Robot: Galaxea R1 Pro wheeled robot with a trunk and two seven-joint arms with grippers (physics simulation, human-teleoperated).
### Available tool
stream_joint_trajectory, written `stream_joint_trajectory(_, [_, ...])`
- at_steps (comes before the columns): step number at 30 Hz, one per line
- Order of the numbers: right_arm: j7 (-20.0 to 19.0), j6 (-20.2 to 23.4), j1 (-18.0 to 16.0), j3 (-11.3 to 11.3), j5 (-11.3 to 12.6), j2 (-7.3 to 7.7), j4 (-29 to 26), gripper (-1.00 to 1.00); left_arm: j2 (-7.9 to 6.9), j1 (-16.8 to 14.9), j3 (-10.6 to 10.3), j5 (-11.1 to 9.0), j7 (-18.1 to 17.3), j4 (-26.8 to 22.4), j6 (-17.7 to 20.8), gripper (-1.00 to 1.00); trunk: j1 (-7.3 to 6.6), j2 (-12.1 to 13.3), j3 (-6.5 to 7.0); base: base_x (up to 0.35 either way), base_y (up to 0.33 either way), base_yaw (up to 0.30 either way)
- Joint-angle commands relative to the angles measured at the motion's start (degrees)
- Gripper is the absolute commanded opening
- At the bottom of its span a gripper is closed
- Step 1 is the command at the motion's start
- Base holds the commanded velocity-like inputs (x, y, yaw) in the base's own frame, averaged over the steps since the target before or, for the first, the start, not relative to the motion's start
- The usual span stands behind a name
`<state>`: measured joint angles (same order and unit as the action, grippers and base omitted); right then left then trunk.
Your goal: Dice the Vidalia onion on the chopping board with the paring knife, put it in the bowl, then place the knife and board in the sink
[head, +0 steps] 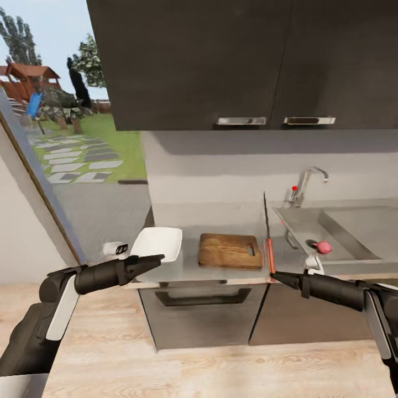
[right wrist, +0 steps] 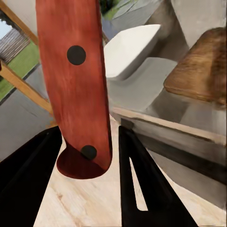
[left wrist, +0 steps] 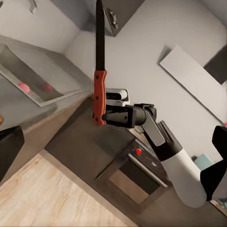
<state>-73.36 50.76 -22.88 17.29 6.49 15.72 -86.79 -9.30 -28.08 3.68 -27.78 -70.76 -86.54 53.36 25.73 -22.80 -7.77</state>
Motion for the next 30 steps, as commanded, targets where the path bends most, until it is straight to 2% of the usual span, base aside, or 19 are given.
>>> stream_joint_trajectory(1, [-0.2, 1.0, -0.1, 1.1, 0.2, 0.48, 0.0, -1.00, -0.01, 0.0, -0.1, -0.2, 0.8, -0.1, 0.4, 1.00, 0.06, -0.1, -0.07, 0.173, -0.302, -0.278])
stream_joint_trajectory(7, [-0.1, 1.8, 0.0, 1.8, -0.5, 1.71, 0.2, -1.00, -0.01, 0.0, 0.0, -0.2, 1.5, -0.3, 0.4, 1.00, 0.06, -0.1, 0.12, 0.161, -0.312, -0.274])
stream_joint_trajectory(9, [0.0, 1.6, 0.0, 1.7, -3.0, 1.84, 2.2, -1.00, 0.01, 0.0, -0.1, -0.2, 1.6, -0.3, 0.4, 1.00, 0.06, -0.1, 0.13, 0.149, -0.319, -0.198])
stream_joint_trajectory(11, [-0.1, 1.5, 0.0, 1.7, -4.3, 1.80, 3.1, -1.00, 0.07, 0.0, -0.2, -0.2, 1.9, -0.2, 0.5, 1.00, 0.06, -0.1, 0.13, 0.137, -0.321, -0.106])
stream_joint_trajectory(15, [-0.1, 1.4, 0.0, 1.5, -5.9, 1.25, 4.0, -1.00, 0.23, 0.0, -0.4, -0.2, 4.7, -0.2, 0.6, 1.00, 0.06, -0.1, 0.14, 0.066, -0.332, -0.029])
stream_joint_trajectory(24, [-0.3, 1.1, 0.0, 1.6, -5.6, 0.96, 5.0, -1.00, 0.25, 0.0, -0.4, -0.3, 5.3, -0.2, 0.5, 1.00, 0.06, -0.1, 0.14, 0.005, -0.341, -0.002])
stream_joint_trajectory(29, [1.4, -0.7, 1.3, 0.0, -7.4, -0.66, 6.6, -1.00, -1.37, -1.1, -1.5, -1.9, 6.9, 1.4, 0.3, 1.00, 0.06, -0.1, 0.14, 0.000, 0.000, 0.000])
stream_joint_trajectory(30, [1.8, -0.4, 1.0, 0.3, -7.1, -0.79, 6.9, -1.00, -1.05, -0.8, -1.2, -2.1, 6.6, 1.7, 0.1, 1.00, 0.06, -0.1, 0.14, 0.000, 0.000, 0.000])
